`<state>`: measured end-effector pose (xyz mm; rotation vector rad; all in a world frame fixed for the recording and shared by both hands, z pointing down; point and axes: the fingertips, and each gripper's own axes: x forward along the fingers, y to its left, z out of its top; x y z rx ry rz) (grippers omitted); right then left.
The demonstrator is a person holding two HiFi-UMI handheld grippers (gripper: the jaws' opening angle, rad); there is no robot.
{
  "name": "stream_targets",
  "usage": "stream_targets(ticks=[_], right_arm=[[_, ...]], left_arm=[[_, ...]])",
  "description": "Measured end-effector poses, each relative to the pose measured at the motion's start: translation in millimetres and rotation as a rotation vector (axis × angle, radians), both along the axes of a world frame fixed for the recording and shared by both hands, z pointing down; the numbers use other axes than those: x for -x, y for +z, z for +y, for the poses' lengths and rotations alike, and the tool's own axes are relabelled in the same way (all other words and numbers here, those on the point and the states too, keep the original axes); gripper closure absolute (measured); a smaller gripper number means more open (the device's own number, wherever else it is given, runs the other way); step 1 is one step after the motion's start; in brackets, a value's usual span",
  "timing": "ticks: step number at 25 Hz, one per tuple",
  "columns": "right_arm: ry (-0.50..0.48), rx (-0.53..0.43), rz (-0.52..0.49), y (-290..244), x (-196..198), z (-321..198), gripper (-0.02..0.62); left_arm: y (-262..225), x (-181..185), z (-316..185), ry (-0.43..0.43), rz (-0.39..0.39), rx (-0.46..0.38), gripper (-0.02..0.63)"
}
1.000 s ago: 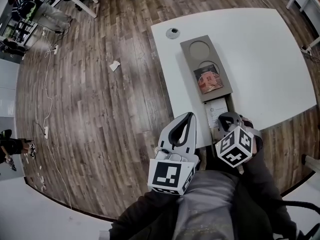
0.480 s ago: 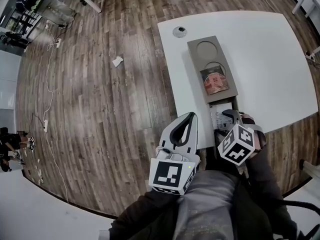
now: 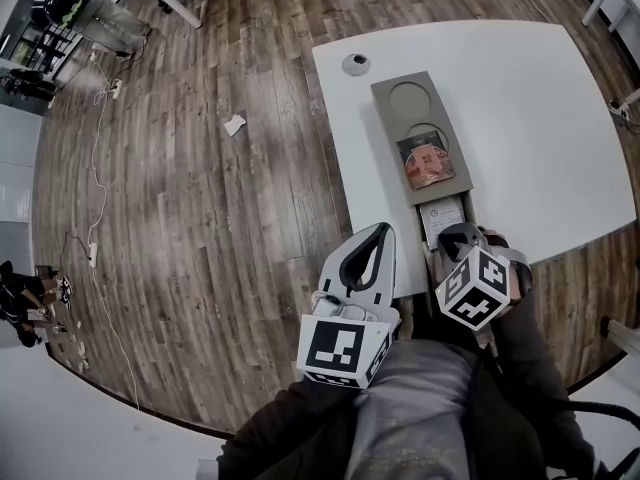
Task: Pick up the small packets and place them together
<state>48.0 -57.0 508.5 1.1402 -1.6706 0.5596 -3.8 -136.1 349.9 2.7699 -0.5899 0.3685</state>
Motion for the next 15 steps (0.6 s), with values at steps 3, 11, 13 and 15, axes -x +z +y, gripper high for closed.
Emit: stream_targets(ticks=[3, 11, 13, 15], right_arm=[[0.002, -0.006, -0.033, -2, 8, 4, 0.592], [-0.125, 0.040, -0.070, -2, 21, 6, 0.307], [-0.156, 0.071, -0.059, 4, 23, 7, 0.284], [-0.170, 0.095, -0.061, 7, 23, 7, 0.284]], left_arm=[[-2, 0, 1, 0.006, 0.006, -0.002, 0.603], [-4, 2, -5, -0.011, 0.020, -0.001, 0.603], [-5, 5, -8, -0.022, 0.017, 0.004, 0.603], [-3, 7, -12, -0.039, 0.016, 0.009, 0.603]])
